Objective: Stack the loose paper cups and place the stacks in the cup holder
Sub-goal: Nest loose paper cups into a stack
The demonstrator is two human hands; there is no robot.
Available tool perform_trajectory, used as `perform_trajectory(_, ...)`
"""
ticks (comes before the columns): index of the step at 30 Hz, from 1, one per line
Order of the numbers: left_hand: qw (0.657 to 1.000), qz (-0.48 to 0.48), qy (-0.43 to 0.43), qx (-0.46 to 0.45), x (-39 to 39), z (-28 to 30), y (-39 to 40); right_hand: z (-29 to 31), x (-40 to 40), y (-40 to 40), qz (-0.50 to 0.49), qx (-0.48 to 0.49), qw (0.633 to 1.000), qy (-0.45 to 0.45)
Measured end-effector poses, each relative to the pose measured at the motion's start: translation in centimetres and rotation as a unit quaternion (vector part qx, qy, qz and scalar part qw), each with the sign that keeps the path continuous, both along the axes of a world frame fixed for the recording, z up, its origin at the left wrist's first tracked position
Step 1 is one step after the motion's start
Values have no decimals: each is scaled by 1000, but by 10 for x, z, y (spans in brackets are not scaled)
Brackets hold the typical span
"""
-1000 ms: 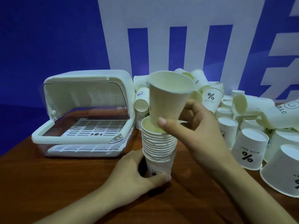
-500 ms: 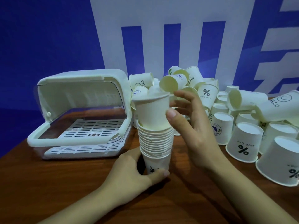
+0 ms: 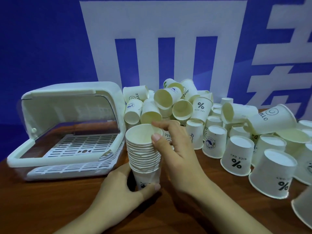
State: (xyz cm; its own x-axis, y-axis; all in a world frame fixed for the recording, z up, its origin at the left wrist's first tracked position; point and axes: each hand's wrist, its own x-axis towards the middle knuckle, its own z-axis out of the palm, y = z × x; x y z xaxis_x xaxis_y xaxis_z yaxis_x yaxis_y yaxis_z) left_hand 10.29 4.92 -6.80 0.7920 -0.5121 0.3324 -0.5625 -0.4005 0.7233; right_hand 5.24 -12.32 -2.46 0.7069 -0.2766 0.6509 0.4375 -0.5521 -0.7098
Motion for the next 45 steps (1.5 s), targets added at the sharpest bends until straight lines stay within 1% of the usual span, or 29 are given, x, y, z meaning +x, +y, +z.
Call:
perform_trajectory(3,1000,8,7,2,-1,1,0,1,0,0,9,0,1000,0)
perform_trajectory(6,999,38,-1,21,-1,-2,1,0,1,-1,30,1,999,14)
perform_trajectory(9,997,73,-7,31,-1,-1,-2,-5,6,-6,49,33,998,10)
perform_trajectory(12,994,103,-6,40,-1,-1,-4,-9,10,-17,-13,66,998,-16)
perform_trajectory(14,993,111,4,38,1,-3,-2,-9,12,-27,-57,59,996,-25)
perform_trajectory(16,993,114,15,31,3,-4,1,-9,13,-34,-80,21,997,-12)
perform_trajectory(20,993,113,24,19,4,-3,2,-26,20,-38,-79,-134,986,68)
perform_trajectory(24,993,114,23,18,5,-1,2,-36,32,-44,-28,-248,961,123)
perform_trajectory(27,993,110,21,24,3,0,-1,-36,37,-40,36,-316,930,183)
perform_trajectory(28,993,112,20,22,3,-1,-1,-35,38,-39,32,-334,920,200)
perform_trajectory(29,993,114,20,22,3,-1,-1,-33,39,-38,1,-346,918,194)
perform_trajectory(30,993,115,20,24,4,0,-1,-30,38,-36,-52,-339,927,155)
perform_trajectory(32,993,113,20,24,5,-1,1,-22,33,-35,-155,-263,952,29)
perform_trajectory(33,993,110,19,23,5,-1,1,-18,31,-36,-187,-222,956,-31)
perform_trajectory(34,994,107,17,24,5,-1,1,-17,30,-39,-202,-204,956,-61)
perform_trajectory(35,994,105,17,25,4,-1,1,-15,27,-42,-200,-206,957,-37)
perform_trajectory(36,994,103,17,25,4,0,1,-14,24,-45,-182,-216,959,36)
perform_trajectory(37,994,102,18,26,4,0,1,-12,21,-46,-158,-236,949,136)
perform_trajectory(38,994,102,19,25,4,0,2,-11,19,-48,-141,-261,928,224)
perform_trajectory(39,994,103,19,23,5,0,2,-10,18,-49,-141,-292,903,283)
perform_trajectory(40,994,104,19,22,5,0,2,-8,17,-50,-151,-320,880,316)
perform_trajectory(42,994,100,20,23,5,-1,3,-4,17,-50,-177,-353,849,351)
perform_trajectory(44,995,98,21,24,4,-1,3,-1,14,-50,-184,-360,831,381)
perform_trajectory(45,995,97,19,26,4,-2,3,1,11,-50,-178,-348,831,395)
